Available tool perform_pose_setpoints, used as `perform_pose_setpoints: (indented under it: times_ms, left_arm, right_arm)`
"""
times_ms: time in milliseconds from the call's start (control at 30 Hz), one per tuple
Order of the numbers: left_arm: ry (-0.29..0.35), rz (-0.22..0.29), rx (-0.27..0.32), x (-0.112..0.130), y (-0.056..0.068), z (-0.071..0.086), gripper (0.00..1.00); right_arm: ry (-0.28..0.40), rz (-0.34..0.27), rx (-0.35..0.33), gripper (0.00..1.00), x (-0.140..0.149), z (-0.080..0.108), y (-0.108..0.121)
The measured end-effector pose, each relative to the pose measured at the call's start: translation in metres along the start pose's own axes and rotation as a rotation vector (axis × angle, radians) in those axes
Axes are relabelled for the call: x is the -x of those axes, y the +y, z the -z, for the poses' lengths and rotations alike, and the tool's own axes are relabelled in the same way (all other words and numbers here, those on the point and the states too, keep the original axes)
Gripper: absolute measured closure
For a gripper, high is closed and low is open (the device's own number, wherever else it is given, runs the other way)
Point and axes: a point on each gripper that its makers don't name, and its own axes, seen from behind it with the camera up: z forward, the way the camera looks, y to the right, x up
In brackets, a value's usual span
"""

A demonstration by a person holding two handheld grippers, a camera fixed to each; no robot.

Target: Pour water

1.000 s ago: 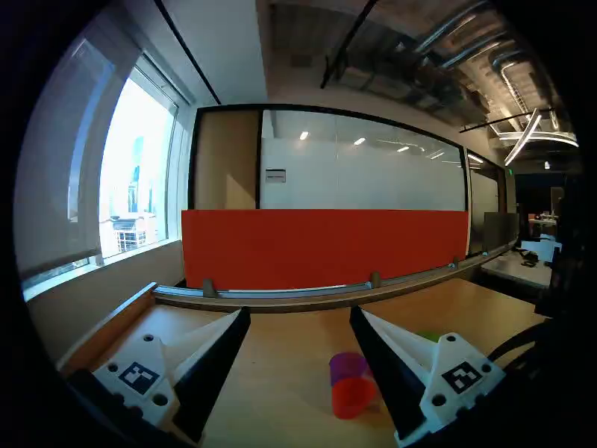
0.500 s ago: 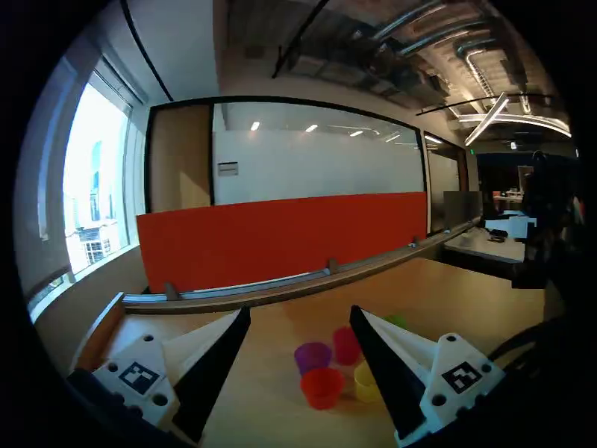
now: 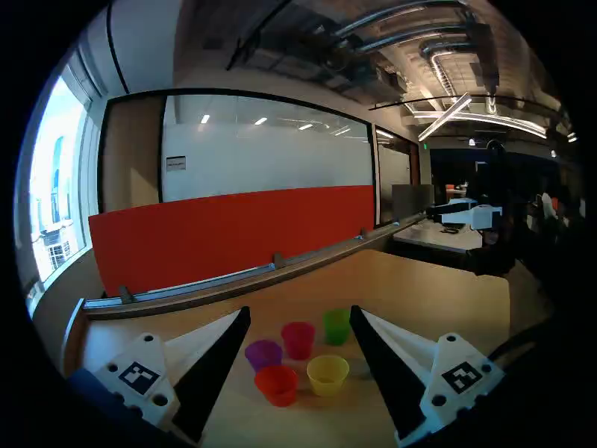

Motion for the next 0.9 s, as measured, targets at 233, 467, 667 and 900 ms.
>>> perform_pose_setpoints:
  times_ms: [233, 467, 667, 900]
  left_arm:
    - [-0.027, -0.031, 0.053, 0.005, 0.016, -0.003, 0.01]
    - [-0.066, -0.045, 0.110, 0.015, 0.031, -0.009, 0.01]
    - [-0.104, -0.069, 0.180, 0.026, 0.049, -0.014, 0.01]
    - [-0.135, -0.107, 0.260, 0.038, 0.072, -0.019, 0.01]
  right_arm:
    - [-0.029, 0.016, -0.022, 0.01, 0.003, -0.002, -0.005]
    - [-0.067, 0.019, -0.057, 0.01, 0.008, -0.001, -0.008]
    - [-0.096, 0.023, -0.072, 0.01, 0.013, -0.001, -0.008]
    - [-0.113, 0.027, -0.072, 0.01, 0.020, -0.003, -0.006]
